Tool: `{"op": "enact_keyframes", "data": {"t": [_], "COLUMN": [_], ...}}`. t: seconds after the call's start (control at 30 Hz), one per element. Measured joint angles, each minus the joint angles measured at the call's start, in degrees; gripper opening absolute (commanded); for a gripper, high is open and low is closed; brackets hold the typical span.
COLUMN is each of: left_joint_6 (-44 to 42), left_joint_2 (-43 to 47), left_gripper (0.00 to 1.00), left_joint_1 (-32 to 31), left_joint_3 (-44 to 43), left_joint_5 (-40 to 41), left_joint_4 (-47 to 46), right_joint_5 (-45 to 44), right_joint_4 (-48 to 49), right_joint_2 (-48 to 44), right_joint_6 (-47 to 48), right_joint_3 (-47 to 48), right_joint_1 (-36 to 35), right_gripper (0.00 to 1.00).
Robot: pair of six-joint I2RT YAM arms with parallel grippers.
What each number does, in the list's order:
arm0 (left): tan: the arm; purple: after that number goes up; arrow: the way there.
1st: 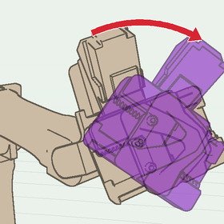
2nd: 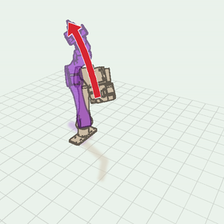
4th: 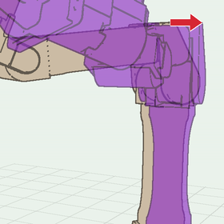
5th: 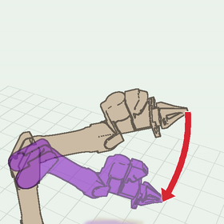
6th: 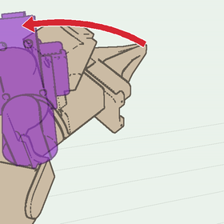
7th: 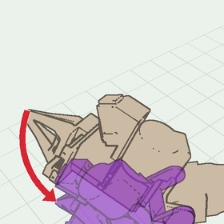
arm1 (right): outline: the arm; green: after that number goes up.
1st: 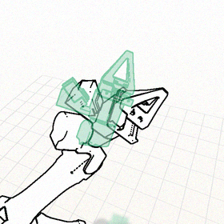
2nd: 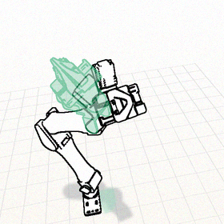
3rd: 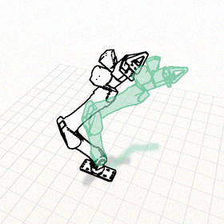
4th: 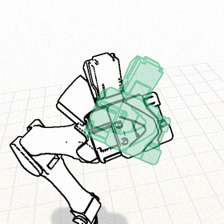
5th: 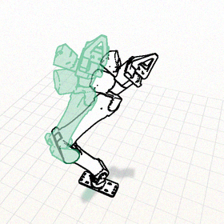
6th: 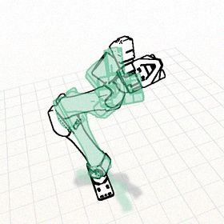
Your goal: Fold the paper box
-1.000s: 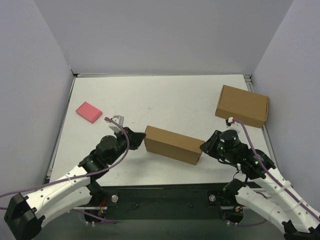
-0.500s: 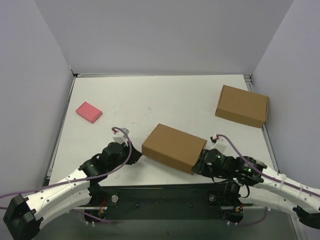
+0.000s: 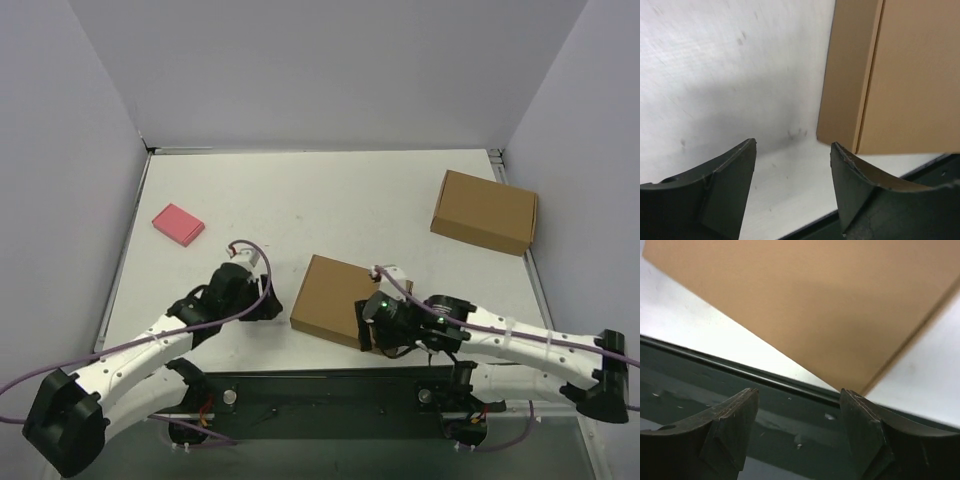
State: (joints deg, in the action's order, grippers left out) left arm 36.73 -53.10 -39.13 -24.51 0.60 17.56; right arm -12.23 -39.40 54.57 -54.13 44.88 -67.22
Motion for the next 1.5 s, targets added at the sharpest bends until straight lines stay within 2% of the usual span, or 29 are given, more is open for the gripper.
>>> {"op": "enact_keyframes", "data": {"t": [0.1,0.3,0.4,0.57,0.7,0.93,1.27,1.5], "left_joint_6": [-2.91,-9.01,-12.28,-17.46,-20.63,-22.47,-23.06,-23.71], "left_joint_2": [-0.17,-0.24,-0.63,-2.16,-3.89,-5.51,-6.49,-6.54], "left_gripper": [0.79,0.81,0.82,0.83,0.83,0.83,0.84,0.83], "left_joint_1": [7.91,21.07,24.76,26.18,26.6,27.28,27.58,28.74], "left_joint_3": [-4.55,-13.62,-17.49,-21.35,-23.69,-25.14,-25.14,-25.14], "left_joint_5": [-3.85,-11.34,-13.75,-14.1,-12.76,-11.28,-10.78,-10.05], "left_joint_4": [-0.24,1.05,2.58,5.49,7.5,7.52,7.32,6.34], "right_joint_5": [-0.57,0.37,1.16,1.62,-0.55,-0.55,5.14,9.81], "right_joint_4": [2.27,7.58,10.49,12.96,13.92,19.17,28.26,29.77], "right_joint_2": [7.26,17.59,22.64,30.75,33.66,39.71,51.84,58.21], "right_joint_6": [9.51,28.26,34.93,41.46,46.27,56.85,72.02,77.0], "right_joint_3": [2.99,6.88,8.15,9.68,11.54,16.04,28.24,36.57], "right_joint_1": [-2.91,-6.25,-6.25,-4.24,0.15,13.55,32.79,41.31], "right_gripper": [0.71,0.73,0.74,0.72,0.7,0.68,0.68,0.69]}}
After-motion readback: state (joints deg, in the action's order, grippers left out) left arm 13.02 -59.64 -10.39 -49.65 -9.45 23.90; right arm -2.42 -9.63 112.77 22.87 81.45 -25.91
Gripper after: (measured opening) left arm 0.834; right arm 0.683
